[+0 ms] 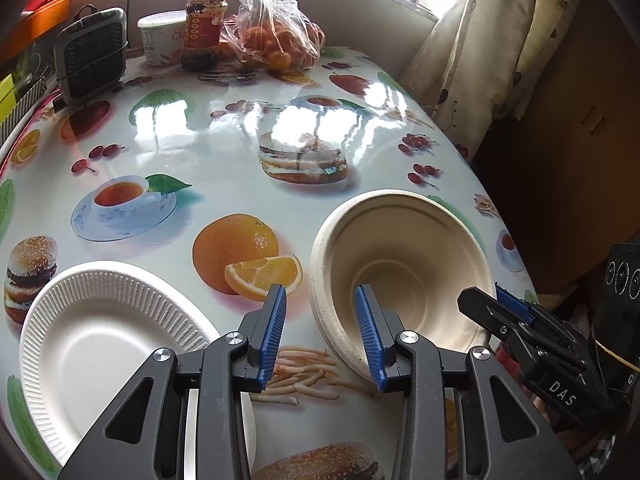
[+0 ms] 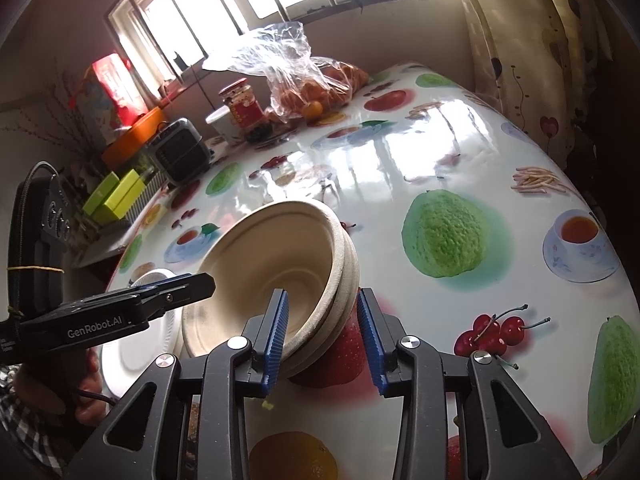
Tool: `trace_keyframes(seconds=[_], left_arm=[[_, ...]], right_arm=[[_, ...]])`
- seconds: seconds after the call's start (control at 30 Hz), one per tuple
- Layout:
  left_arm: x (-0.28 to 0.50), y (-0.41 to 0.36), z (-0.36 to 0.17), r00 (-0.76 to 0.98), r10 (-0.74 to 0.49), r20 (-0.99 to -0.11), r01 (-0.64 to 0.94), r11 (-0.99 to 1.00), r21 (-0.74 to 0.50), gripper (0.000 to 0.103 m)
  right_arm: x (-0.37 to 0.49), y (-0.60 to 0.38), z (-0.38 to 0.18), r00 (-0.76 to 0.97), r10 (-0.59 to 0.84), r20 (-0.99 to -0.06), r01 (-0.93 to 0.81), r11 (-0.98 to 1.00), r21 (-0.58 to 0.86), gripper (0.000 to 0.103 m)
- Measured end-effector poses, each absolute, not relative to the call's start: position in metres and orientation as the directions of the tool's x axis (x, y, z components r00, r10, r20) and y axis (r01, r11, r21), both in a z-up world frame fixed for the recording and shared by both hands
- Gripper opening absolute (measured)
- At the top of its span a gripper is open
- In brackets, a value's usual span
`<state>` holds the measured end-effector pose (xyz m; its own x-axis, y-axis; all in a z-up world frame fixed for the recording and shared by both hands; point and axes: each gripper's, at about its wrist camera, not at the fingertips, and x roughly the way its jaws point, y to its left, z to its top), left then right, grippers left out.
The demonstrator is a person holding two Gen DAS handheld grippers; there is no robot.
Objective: Organize plates and bowls
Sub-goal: 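Close the left tool on the bowl rim while the right closes on it too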
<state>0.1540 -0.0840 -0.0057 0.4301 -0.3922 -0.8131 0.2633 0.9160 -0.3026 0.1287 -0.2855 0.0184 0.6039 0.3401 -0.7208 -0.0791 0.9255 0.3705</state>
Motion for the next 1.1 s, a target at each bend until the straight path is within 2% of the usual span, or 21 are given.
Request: trace_keyframes(seconds=[0.3,1.1], left_arm=[[0.1556,-0.0862,-0.0086,0.413,-0.398,-0.819,0.267,0.913,-0.308,0.021],[0.1559,-0.0871,-0.0074,0.422,-0.396,-0.816,0.269,0.914,-0.305,0.02]], right_arm=[[0.1291,-0.2872,0.0188,0.607,0.336,-0.72,-0.072,0.926,0.371,0.028],[0.1293,-0.2875,0.0183,0.606,0.336,-0.721,-0.073,0.926,0.371,0.028]])
